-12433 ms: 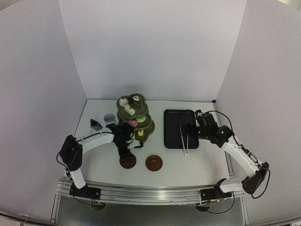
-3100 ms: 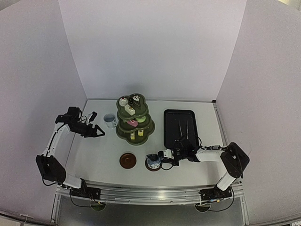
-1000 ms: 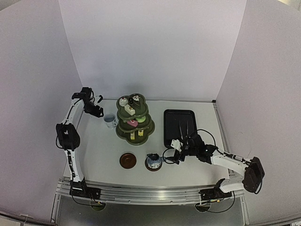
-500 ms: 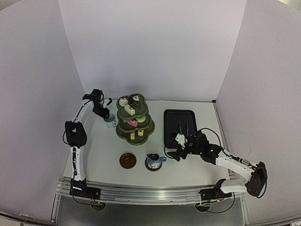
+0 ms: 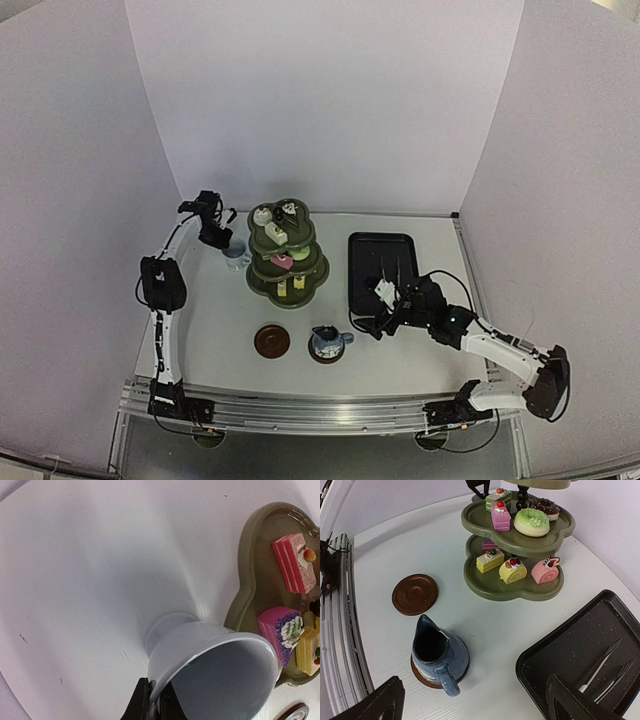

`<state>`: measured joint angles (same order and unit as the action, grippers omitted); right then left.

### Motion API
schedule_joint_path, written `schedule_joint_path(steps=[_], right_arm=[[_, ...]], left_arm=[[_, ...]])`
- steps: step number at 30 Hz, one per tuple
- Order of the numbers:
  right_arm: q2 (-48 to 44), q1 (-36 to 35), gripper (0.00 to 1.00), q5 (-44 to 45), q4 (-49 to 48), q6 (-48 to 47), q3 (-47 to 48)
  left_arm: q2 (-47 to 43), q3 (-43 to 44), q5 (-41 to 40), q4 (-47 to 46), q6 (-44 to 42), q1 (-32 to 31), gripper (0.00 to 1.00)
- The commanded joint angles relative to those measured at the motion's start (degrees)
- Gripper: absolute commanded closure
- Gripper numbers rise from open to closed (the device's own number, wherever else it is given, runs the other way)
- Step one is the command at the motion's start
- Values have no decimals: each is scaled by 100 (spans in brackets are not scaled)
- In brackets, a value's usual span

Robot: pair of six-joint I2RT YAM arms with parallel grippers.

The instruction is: Serve the afternoon tea

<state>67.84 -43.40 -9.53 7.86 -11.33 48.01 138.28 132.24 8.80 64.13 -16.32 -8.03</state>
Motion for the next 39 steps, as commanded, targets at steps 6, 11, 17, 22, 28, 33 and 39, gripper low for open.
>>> schedule_joint_path(steps=[6, 11, 17, 22, 28, 33, 39], right_arm=[[-92, -374, 4, 365, -4, 133, 363], [287, -698, 4, 487, -4, -21, 674], [1000, -1279, 4, 603, -4, -215, 1272], [1401, -1450, 4, 581, -28, -265, 1619], [2563, -1573, 9, -42, 13, 105, 2692], [3633, -1608, 13, -342, 189, 622, 3657], [4376, -1751, 14, -246, 416, 693, 4376]], left_arm=[[-2059, -1912, -982, 108, 2331, 78, 100], [-3307, -3273, -558, 236, 3096, 74, 100], [-4531, -4624, -97, 346, 3980, -309, 100], [-5083, -5053, -215, -14, 4557, -1356, 100], [-5179, -5155, -236, -175, 4818, -2056, 100], [-5304, -5122, -470, -314, 4667, -2648, 100], [-5351, -5165, -503, -353, 4602, -2900, 100]])
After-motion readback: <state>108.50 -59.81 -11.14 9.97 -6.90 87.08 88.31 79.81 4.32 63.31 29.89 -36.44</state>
